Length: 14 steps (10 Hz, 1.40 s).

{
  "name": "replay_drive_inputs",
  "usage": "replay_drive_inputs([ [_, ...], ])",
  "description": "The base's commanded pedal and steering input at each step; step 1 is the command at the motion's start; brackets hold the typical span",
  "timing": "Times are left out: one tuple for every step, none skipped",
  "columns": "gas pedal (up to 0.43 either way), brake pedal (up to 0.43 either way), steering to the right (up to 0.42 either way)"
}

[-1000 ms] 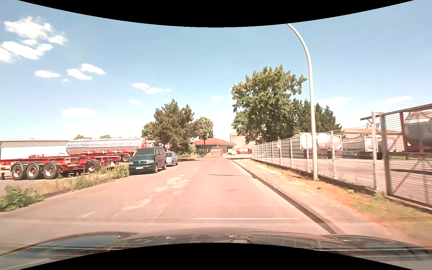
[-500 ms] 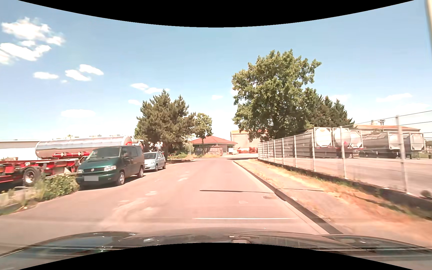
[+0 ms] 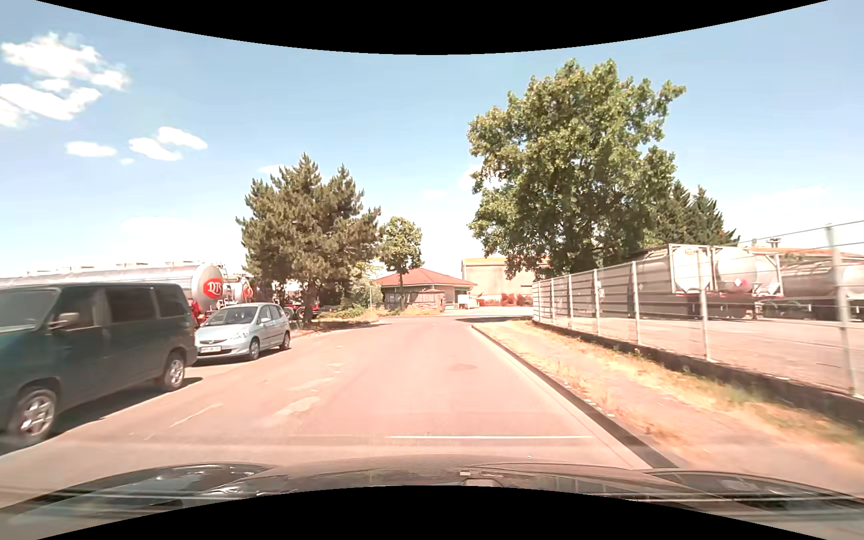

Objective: Follow the waypoints while adhering to traffic rules and regulations

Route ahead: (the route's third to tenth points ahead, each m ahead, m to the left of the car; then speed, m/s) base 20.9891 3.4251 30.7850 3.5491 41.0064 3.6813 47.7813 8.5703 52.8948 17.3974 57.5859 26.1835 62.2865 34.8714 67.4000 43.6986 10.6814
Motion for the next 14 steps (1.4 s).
replay_drive_inputs([
  [0.059, 0.000, -0.010],
  [0.059, 0.000, -0.010],
  [0.059, 0.000, -0.010],
  [0.059, 0.000, -0.010],
  [0.059, 0.000, -0.009],
  [0.039, 0.000, -0.008],
  [0.000, 0.000, -0.003],
  [0.000, 0.000, -0.001],
  [0.000, 0.000, 0.000],
  [0.000, 0.000, 0.000],
  [0.000, 0.000, 0.000],
  [0.000, 0.000, 0.000],
  [0.000, 0.000, 0.000],
  [0.000, 0.000, 0.000],
])
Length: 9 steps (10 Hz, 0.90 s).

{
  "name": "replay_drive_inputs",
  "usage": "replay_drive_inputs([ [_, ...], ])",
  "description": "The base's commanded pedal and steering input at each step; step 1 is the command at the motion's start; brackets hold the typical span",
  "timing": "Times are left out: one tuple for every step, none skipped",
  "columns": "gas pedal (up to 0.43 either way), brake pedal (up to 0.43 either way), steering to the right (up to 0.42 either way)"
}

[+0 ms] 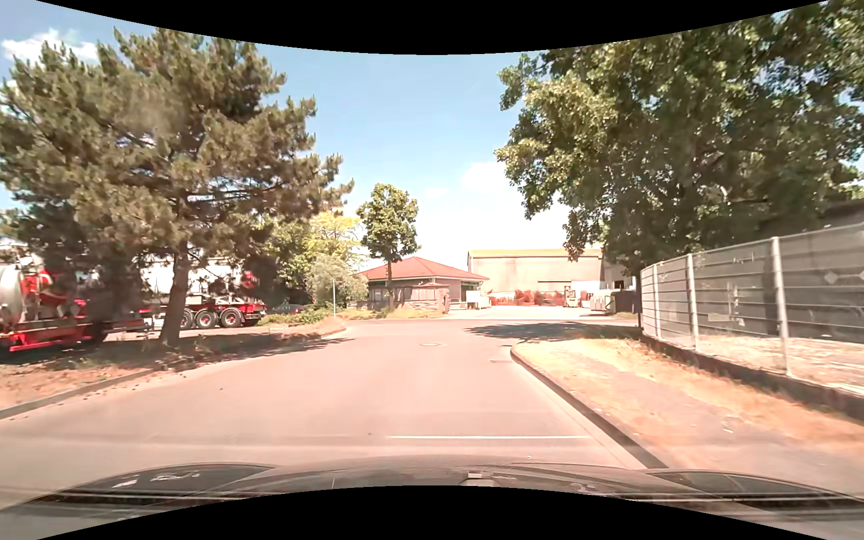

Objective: Follow the waypoints while adhering to traffic rules and regulations

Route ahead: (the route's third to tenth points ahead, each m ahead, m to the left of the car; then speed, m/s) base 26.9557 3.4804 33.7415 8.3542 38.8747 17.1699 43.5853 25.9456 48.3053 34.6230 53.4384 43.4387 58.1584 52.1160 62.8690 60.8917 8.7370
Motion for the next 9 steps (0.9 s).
replay_drive_inputs([
  [0.000, 0.000, 0.000],
  [0.000, 0.000, 0.000],
  [0.000, 0.000, 0.000],
  [0.000, 0.012, 0.000],
  [0.000, 0.037, 0.001],
  [0.000, 0.049, 0.002],
  [0.000, 0.061, 0.003],
  [0.000, 0.067, 0.004],
  [0.000, 0.073, 0.007],
])
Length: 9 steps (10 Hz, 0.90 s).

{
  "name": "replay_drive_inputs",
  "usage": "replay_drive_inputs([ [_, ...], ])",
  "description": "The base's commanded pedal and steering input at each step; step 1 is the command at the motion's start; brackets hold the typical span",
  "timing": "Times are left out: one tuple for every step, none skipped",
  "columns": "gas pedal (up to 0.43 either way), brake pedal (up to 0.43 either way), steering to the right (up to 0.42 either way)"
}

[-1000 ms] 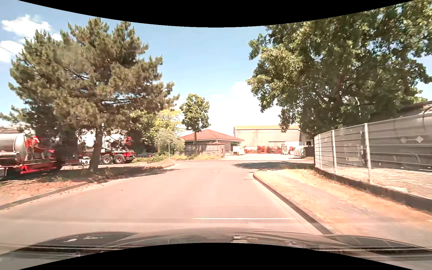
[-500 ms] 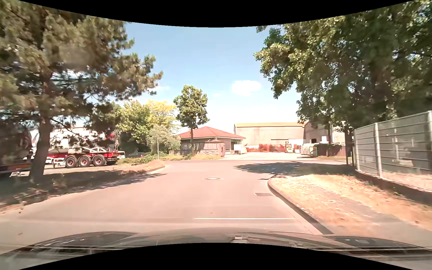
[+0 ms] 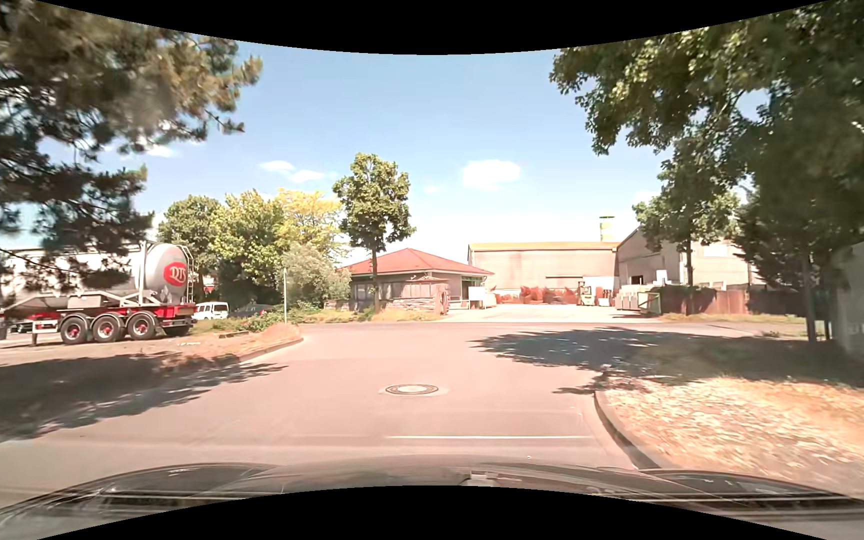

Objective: Follow the waypoints while adhering to traffic rules and regulations

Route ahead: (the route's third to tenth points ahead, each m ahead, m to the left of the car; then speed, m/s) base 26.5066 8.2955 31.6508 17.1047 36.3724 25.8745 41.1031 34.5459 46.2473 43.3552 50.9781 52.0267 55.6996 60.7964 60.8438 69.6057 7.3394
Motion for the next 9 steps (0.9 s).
replay_drive_inputs([
  [0.000, 0.079, 0.019],
  [0.000, 0.085, 0.032],
  [0.000, 0.085, 0.039],
  [0.000, 0.085, 0.040],
  [0.000, 0.098, 0.047],
  [0.000, 0.098, 0.073],
  [0.000, 0.098, 0.098],
  [0.000, 0.098, 0.103],
  [0.000, 0.104, 0.100],
])
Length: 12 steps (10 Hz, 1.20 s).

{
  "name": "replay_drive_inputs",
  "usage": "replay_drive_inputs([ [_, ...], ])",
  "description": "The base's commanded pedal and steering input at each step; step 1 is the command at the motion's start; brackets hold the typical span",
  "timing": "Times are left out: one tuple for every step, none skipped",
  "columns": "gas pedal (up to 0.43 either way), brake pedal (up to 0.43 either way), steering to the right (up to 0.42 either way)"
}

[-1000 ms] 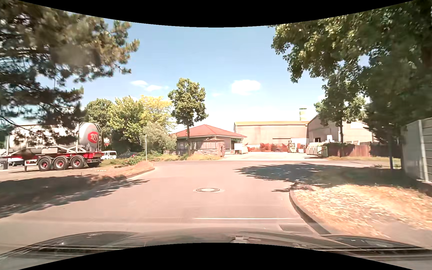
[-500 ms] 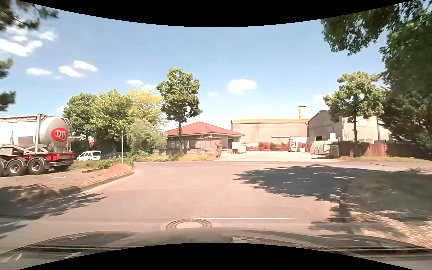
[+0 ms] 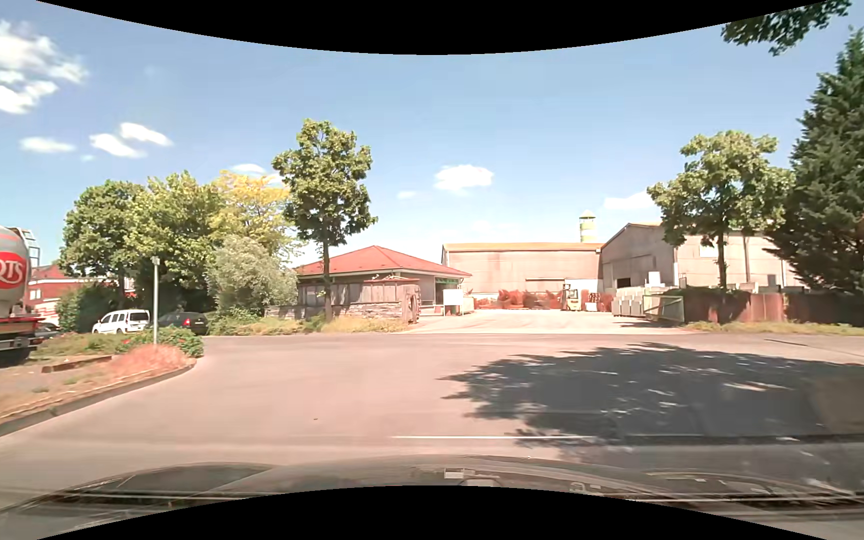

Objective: Follow the waypoints while adhering to traffic rules and regulations

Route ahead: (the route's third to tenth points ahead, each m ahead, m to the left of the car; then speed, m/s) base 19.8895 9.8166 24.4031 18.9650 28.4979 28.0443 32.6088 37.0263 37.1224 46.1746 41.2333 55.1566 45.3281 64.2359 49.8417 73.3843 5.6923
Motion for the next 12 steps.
replay_drive_inputs([
  [0.000, 0.104, 0.103],
  [0.000, 0.110, 0.112],
  [0.000, 0.104, 0.113],
  [0.000, 0.104, 0.103],
  [0.000, 0.104, 0.087],
  [0.000, 0.091, 0.067],
  [0.000, 0.079, 0.048],
  [0.000, 0.037, 0.034],
  [0.000, 0.000, 0.009],
  [0.000, 0.000, -0.022],
  [0.000, 0.000, -0.053],
  [0.098, 0.000, -0.083],
])
